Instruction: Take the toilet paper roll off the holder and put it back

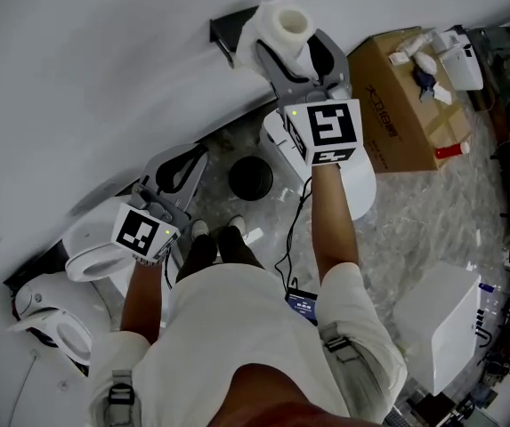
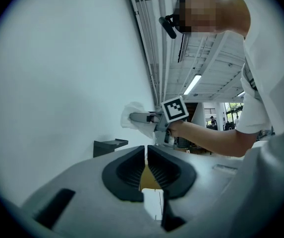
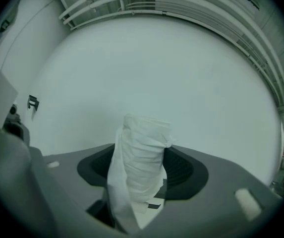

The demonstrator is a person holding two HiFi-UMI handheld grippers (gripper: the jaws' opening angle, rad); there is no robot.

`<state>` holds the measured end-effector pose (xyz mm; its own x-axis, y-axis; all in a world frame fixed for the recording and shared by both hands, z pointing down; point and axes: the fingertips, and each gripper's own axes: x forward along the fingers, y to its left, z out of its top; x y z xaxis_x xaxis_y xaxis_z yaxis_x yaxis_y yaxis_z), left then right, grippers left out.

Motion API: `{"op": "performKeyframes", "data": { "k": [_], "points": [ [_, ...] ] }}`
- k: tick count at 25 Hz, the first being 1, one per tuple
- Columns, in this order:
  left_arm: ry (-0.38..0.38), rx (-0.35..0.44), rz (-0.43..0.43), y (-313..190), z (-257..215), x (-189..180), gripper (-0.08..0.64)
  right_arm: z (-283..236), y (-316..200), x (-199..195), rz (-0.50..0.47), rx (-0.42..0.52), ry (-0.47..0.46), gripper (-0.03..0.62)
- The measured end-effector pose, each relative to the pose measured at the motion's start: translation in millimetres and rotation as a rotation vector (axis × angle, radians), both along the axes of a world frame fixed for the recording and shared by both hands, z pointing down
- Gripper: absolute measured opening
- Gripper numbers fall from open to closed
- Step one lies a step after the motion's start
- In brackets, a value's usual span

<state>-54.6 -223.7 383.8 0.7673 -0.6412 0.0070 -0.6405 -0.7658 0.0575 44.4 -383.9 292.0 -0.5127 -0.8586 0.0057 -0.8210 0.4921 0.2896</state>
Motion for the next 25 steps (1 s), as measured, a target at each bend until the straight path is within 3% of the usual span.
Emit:
{"op": "performKeyframes", "data": {
  "k": [6,11,25],
  "points": [
    [0.018,0.01,0.022,12.3,-9.7,9.4,0.017,-20.7,101.1,17.6,-0.025,0.025,-0.038,0.29],
    [0.009,0.009,0.053,20.6,-8.9,15.4,0.017,-1.3,166.7,33.9,-0.003,-0.055,-0.028,0.29],
    [0.011,0.01,0.053,28.1,-11.0,5.3,0.017,-10.3,180.9,32.8,0.019,-0.025,-0.044,0.29]
  ]
}}
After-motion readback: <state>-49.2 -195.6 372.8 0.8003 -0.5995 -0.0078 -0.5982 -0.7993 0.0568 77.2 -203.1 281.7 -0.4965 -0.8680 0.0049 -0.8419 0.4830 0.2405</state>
